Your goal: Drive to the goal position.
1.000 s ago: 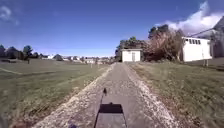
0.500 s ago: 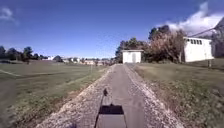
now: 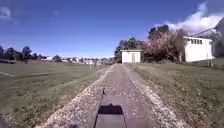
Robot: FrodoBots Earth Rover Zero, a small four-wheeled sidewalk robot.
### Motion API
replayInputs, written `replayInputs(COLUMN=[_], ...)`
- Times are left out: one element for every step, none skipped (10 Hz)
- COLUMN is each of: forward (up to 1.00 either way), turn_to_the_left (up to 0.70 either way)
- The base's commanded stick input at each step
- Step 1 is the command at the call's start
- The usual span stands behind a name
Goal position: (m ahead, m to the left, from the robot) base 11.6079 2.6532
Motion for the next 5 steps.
replayInputs(forward=[0.7, 0.7, 0.7, 0.7, 0.7], turn_to_the_left=[-0.35, -0.35, -0.35, 0.0, 0.0])
